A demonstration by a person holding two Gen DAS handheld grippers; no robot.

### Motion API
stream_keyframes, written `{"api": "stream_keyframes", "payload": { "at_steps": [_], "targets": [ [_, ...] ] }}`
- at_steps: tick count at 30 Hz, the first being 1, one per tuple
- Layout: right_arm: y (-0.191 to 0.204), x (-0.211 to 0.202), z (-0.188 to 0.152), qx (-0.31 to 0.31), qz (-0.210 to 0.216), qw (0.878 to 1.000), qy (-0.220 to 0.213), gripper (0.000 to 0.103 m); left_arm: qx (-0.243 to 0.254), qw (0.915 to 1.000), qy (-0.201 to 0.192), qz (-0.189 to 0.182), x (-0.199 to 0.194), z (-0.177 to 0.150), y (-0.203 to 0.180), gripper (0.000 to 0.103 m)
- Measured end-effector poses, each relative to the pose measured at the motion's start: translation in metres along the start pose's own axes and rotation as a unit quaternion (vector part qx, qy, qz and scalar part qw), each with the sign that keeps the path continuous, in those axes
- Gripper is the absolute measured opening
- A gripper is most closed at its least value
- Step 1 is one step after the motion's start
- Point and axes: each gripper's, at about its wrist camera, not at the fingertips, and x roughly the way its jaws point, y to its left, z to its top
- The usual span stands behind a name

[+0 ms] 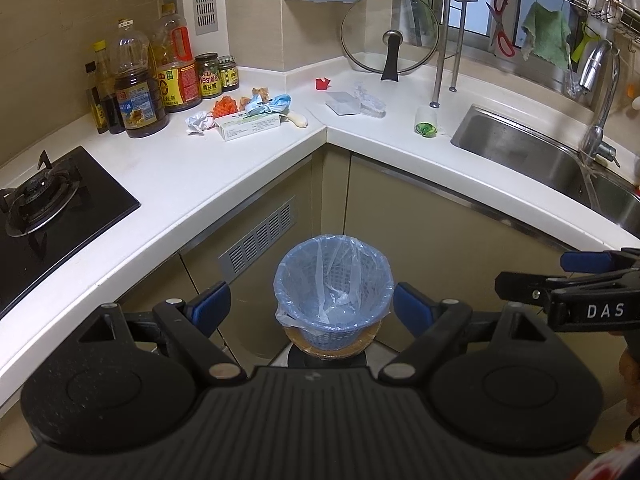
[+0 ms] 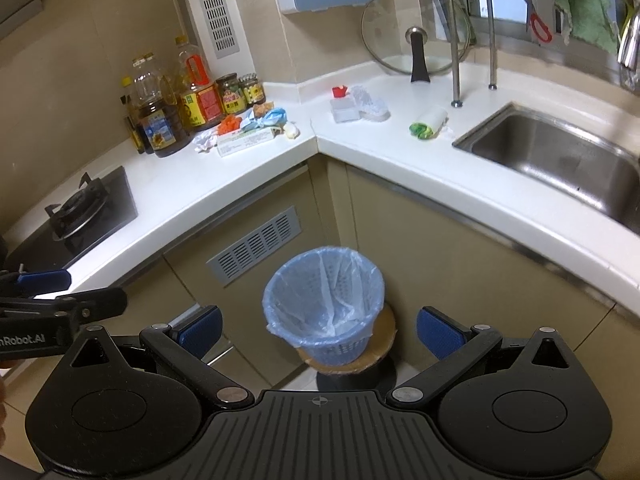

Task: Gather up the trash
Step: 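Grasp the blue face mask with the left tool while the right tool reaches toward the paper roll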

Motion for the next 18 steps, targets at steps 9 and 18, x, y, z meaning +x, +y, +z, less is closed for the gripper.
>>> {"api": "stream_keyframes", "payload": {
  "at_steps": [9,18],
  "targets": [
    [-0.015,0.022,0.008,0.027,0.0,1.0,-0.001,0.103,-0.011,0.9999,0.007,0.001,0.025,0.013,0.017,0.087],
    [-0.037,0.063,0.045,0.069,-0.038,0.997,-0.01,0.103,-0.01,0.9997,0.003,-0.023,0.092,0.064,0.049,0.087]
  ]
}}
